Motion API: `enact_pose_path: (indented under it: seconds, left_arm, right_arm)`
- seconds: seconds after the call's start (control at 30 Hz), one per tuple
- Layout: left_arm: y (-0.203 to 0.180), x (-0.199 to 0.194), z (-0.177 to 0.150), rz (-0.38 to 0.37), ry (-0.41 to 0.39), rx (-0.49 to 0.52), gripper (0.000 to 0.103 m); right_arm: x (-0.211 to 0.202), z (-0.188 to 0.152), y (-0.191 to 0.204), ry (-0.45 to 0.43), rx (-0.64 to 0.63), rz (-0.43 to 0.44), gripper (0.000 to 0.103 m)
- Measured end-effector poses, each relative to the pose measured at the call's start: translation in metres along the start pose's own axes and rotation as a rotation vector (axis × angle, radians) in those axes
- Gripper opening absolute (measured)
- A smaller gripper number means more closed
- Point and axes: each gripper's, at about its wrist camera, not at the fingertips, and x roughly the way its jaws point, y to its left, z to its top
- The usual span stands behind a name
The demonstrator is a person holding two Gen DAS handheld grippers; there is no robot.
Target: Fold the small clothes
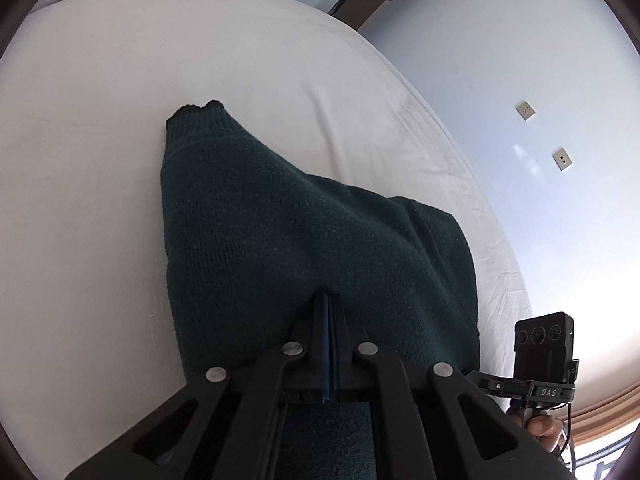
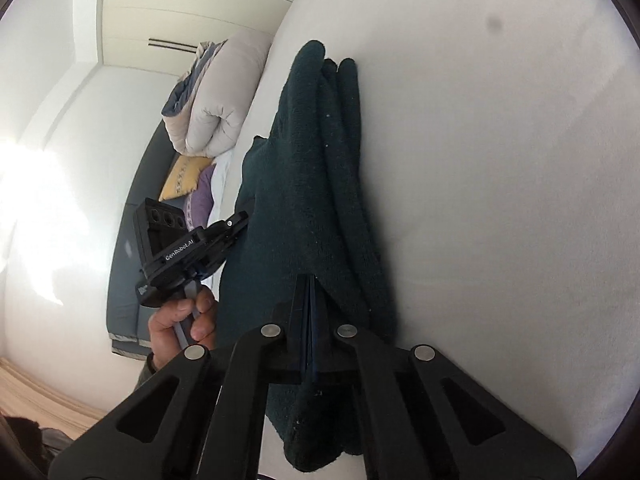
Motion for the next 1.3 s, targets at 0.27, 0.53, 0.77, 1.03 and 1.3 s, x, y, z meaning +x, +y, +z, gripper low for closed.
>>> enact_pose_path:
  seconds: [0.27, 0.53, 0.77, 1.03, 1.3]
  left_arm:
    - [-0.018, -0.034, -0.038, 0.019, -0.031, 0.037, 0.013]
    - [-0.024, -0.073, -0.067, 0.025, -0.063, 0.063, 0.036]
    - [0.002, -0.1, -0.053, 0.043, -0.183, -0.056, 0.096]
    - [0.021, -0.027, -0.043, -0.041, 0.071, -0.178, 0.071]
    - [0.011, -0.011, -0.029, -0.008, 0.101, -0.191, 0.047]
  right_arm:
    - [-0.002, -0.019, 0.023, 0.01, -0.06, -0.059, 0.003]
    - [-0.025, -0.044, 0.025, -0.007, -0.063, -0.098, 0.004]
    - [-0.05, -0.023, 0.062, -0.122, -0.134, -0.156, 0.078]
    - [0.015, 0.031, 0.05, -0.014, -0.082, -0.187, 0.075]
    - [0.077, 0.076, 0.04, 0.064, -0.068, -0.265, 0.027]
